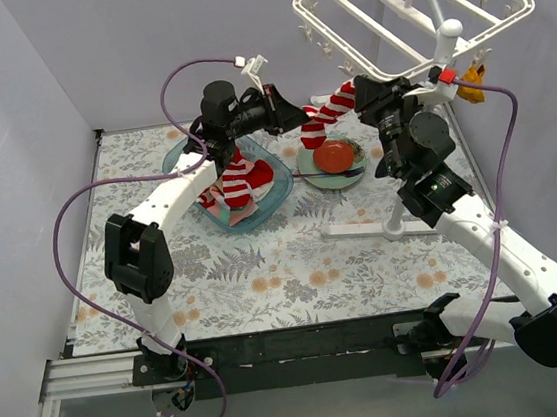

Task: Remove the socks clipped to the hanger
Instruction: Remove the sock from the hanger.

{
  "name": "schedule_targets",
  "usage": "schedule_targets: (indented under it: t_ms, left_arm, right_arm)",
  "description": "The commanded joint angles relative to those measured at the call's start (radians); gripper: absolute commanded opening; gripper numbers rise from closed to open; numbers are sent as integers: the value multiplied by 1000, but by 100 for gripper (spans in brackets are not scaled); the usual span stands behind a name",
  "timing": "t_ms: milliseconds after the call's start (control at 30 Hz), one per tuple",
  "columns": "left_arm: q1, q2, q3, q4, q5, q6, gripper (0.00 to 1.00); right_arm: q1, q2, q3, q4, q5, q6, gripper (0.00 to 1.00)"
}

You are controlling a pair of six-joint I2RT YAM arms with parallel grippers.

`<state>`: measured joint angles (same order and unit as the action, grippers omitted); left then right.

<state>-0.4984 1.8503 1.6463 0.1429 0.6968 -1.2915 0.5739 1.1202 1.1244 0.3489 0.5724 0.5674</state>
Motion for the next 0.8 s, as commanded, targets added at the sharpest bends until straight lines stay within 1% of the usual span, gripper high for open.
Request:
schedule_targets:
  t_ms: [0, 133, 333, 467, 500, 600, 667, 767]
  left_arm:
    - [-31, -77, -9, 26, 7, 40, 0]
    - [-43, -85, -23, 40, -5, 49, 3]
    - [-52, -121, -65, 81, -13, 72, 19]
    - [-52, -161, -103, 95, -13, 110, 31]
    - [-52, -171, -112, 93, -13, 122, 38]
    - [-52, -215, -147, 80, -10, 191, 47]
    - [-52, -252, -164, 83, -10, 236, 50]
    - [-54, -293, -184, 75, 30, 290, 53]
  right_arm:
    - [6, 33, 101, -40, -62, -46, 25]
    - [6, 53, 129, -73, -71, -54, 24]
    - [6, 44, 121, -82, -95, -72, 23]
    - [6, 26, 95, -82, -120, -87, 22]
    - [6, 21, 91, -83, -127, -90, 22]
    - [6, 3, 71, -91, -160, -107, 22]
    - [6, -10, 61, -96, -173, -112, 22]
    - [6, -25, 54, -102, -190, -118, 22]
